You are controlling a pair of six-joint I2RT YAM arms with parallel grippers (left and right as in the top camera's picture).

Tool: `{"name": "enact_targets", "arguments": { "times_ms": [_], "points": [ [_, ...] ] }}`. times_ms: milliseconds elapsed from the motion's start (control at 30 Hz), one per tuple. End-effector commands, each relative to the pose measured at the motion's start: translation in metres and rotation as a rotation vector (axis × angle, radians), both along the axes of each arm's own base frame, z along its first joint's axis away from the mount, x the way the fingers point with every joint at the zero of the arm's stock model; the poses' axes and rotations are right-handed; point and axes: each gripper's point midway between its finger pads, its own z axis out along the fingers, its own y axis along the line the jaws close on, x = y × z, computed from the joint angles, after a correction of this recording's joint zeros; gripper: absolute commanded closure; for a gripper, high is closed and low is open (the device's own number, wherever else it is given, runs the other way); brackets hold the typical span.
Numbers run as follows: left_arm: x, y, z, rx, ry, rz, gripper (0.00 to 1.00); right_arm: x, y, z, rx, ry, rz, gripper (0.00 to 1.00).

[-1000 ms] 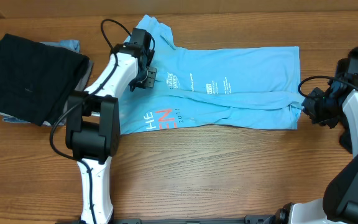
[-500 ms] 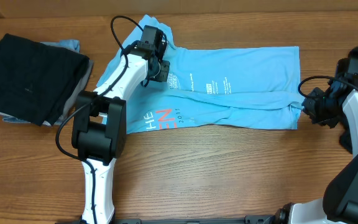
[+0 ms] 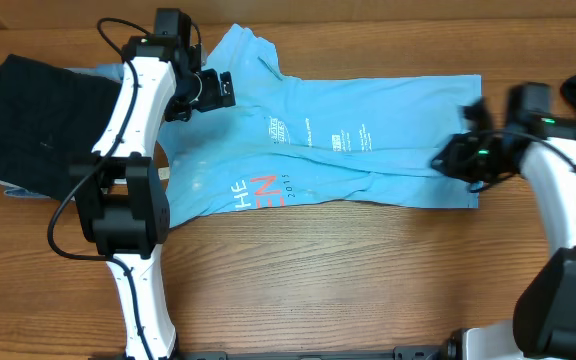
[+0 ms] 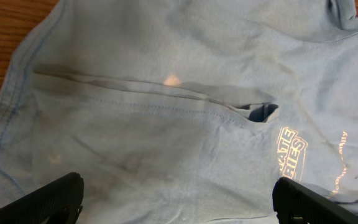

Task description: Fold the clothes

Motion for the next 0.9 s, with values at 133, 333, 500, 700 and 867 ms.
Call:
{"name": "enact_targets", "arguments": {
  "times_ms": [133,333,500,700,867],
  "points": [
    [0.002,-0.006,0.012,-0.033,-0.021,0.0,0.0,0.012,0.086,0.001,-0.128,-0.216,0.426,0.54],
    [0.002,-0.006,0.012,-0.033,-0.021,0.0,0.0,0.023,0.077,-0.01,-0.337,-0.358,0.742,0.88],
    [0.002,-0.006,0.012,-0.033,-0.021,0.0,0.0,0.034,0.061,-0.045,-0.458,-0.331,0.874,0.85],
    [0.002,-0.006,0.012,-0.033,-0.021,0.0,0.0,0.049,0.05,-0.066,-0.544,-0.316,0.892,0.74],
    [0.002,-0.006,0.012,-0.033,-0.021,0.0,0.0,0.05,0.046,-0.067,-0.563,-0.307,0.889,0.69]
  ]
}}
